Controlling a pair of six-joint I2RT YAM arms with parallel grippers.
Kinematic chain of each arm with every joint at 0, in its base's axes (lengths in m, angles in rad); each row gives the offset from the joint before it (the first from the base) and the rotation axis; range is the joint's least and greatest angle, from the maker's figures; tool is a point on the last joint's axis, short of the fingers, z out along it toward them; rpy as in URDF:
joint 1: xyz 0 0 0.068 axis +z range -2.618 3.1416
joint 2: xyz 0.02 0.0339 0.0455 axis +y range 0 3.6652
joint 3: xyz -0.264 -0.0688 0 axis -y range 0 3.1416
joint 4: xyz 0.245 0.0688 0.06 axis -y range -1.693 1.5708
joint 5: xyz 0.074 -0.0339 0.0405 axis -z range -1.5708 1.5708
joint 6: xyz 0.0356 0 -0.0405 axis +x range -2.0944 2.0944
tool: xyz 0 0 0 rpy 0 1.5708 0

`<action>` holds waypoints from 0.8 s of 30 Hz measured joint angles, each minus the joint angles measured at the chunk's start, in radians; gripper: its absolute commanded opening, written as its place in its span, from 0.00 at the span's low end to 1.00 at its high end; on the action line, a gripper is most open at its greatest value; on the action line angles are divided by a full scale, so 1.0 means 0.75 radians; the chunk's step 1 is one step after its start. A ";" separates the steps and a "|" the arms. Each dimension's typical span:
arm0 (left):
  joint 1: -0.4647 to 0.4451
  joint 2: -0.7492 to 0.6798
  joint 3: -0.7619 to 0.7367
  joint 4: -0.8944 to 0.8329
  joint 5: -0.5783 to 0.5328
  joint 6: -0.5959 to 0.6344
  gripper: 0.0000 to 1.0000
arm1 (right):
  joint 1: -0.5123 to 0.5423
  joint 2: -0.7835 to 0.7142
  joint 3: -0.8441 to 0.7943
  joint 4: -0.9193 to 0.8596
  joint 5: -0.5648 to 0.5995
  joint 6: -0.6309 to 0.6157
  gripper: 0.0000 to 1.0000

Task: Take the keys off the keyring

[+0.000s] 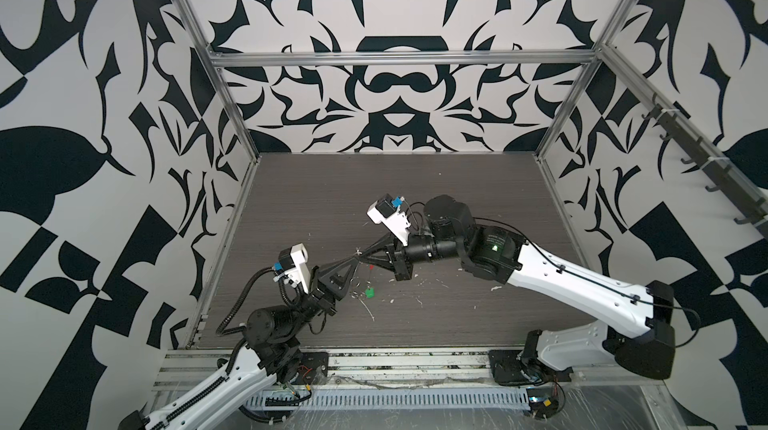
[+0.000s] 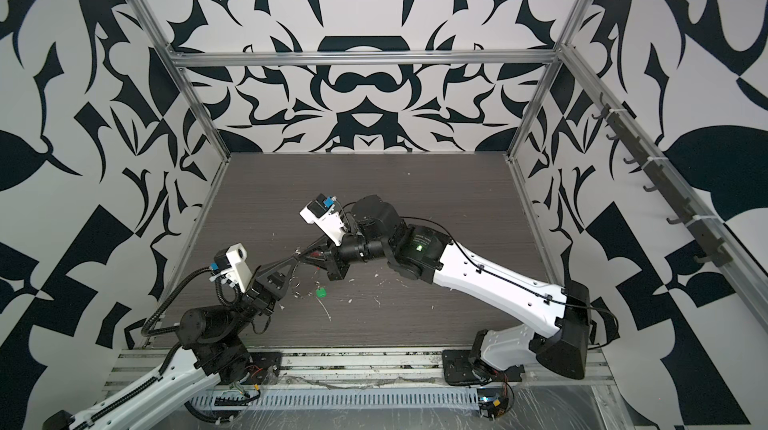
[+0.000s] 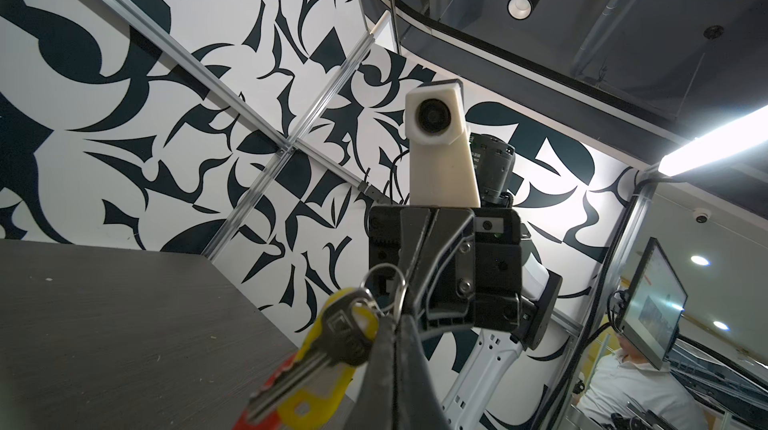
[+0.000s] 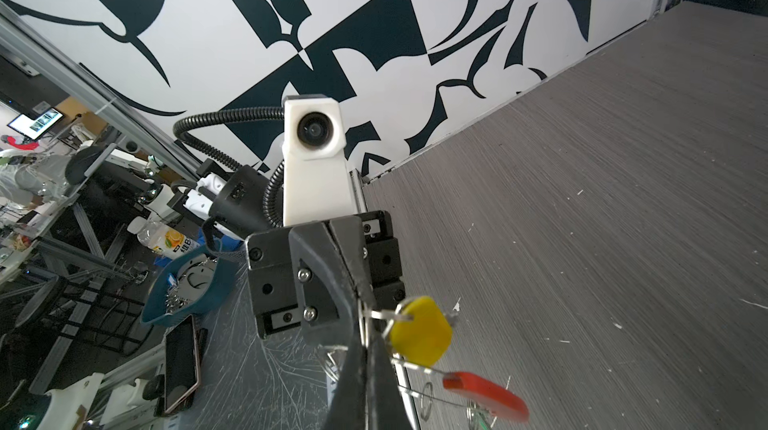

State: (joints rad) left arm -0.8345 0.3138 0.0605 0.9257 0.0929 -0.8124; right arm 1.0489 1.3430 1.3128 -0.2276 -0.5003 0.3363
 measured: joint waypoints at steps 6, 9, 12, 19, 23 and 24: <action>0.000 0.008 0.000 -0.023 -0.005 -0.014 0.35 | 0.000 -0.007 0.001 -0.053 0.019 -0.032 0.00; 0.000 -0.009 0.004 -0.083 -0.004 -0.025 0.47 | 0.000 -0.019 0.022 -0.174 0.046 -0.081 0.00; 0.000 -0.070 0.038 -0.234 0.002 -0.026 0.56 | 0.000 -0.020 0.082 -0.310 0.061 -0.143 0.00; 0.000 -0.215 0.210 -0.659 0.021 0.033 0.67 | -0.001 -0.020 0.196 -0.609 0.080 -0.319 0.00; 0.000 -0.203 0.318 -0.873 0.060 0.084 0.66 | -0.003 -0.020 0.225 -0.741 0.079 -0.414 0.00; 0.000 -0.189 0.344 -0.918 0.077 0.099 0.66 | -0.003 -0.020 0.231 -0.768 0.078 -0.436 0.00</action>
State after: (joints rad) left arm -0.8345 0.1719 0.3187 0.2371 0.1505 -0.7383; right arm 1.0466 1.3281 1.4860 -0.8036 -0.4416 0.0090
